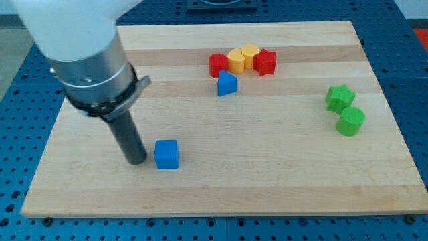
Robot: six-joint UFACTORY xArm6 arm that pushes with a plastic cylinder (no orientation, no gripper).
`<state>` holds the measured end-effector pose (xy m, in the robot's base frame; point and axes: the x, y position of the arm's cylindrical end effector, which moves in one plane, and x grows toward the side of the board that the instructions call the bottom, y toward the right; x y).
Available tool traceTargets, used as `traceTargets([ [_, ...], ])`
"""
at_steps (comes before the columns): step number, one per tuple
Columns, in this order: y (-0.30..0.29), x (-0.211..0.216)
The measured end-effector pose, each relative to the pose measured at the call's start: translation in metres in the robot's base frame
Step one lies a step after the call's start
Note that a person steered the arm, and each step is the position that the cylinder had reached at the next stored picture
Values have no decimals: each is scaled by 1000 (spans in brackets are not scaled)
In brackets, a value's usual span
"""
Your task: Place the blue cube to the bottom of the green circle
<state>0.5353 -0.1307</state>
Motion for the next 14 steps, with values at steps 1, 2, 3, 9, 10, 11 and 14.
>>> traceTargets([
  [1,69,-10],
  [2,150,-14],
  [3,234,-17],
  [9,132,-40],
  [10,86,-40],
  [11,81,9],
  [14,99,22],
])
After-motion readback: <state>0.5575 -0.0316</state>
